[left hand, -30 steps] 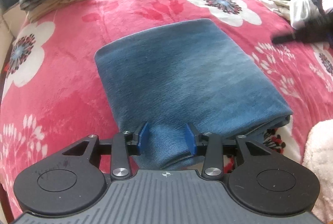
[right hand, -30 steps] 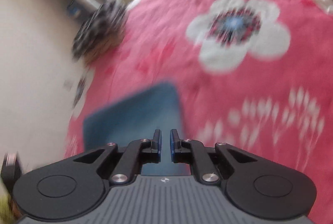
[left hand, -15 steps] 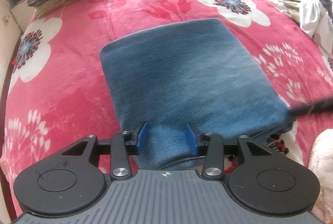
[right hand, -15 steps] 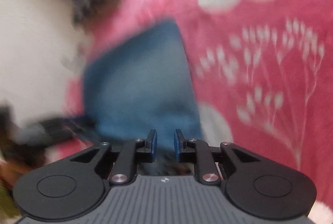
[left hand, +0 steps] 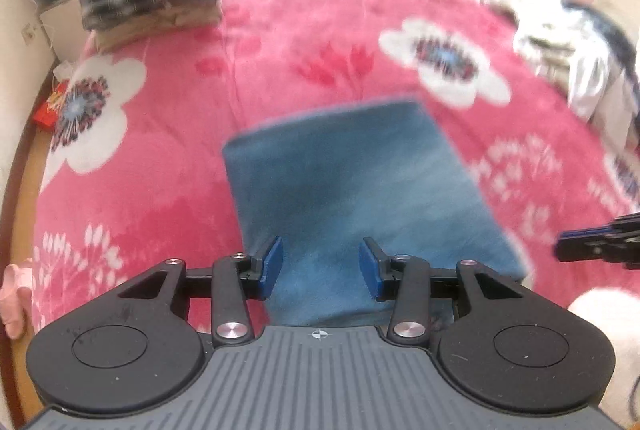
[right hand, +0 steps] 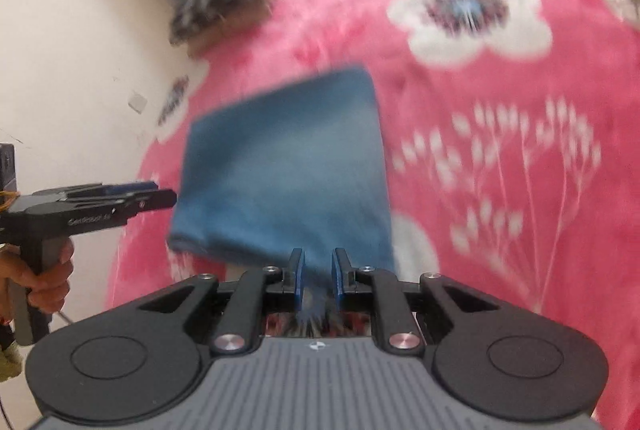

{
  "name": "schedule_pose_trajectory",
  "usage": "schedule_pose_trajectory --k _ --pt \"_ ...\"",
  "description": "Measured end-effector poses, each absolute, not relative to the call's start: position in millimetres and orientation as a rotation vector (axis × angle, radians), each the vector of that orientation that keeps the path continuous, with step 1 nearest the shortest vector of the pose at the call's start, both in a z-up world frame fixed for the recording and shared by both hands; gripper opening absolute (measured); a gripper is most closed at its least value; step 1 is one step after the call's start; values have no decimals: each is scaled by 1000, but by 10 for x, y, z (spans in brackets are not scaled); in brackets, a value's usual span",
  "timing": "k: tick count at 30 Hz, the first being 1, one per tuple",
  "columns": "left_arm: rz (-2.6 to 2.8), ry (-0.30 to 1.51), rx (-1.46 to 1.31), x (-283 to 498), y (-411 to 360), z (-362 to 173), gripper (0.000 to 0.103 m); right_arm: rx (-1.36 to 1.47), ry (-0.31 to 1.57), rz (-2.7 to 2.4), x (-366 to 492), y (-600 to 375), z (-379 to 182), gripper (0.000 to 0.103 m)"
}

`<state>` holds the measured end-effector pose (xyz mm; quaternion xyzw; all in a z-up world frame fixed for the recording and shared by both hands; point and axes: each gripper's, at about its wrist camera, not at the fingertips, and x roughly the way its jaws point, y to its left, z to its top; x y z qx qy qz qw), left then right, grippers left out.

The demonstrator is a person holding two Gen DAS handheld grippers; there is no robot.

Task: Fold clothes

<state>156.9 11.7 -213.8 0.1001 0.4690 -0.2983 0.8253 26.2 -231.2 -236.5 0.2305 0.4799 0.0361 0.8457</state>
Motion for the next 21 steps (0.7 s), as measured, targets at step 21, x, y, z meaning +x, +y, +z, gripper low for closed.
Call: schedule_pose_trajectory --k 21 --pt "-328 1172 316 2448 -503 -2681 50 346 1039 12 1502 -2201 -2697 17"
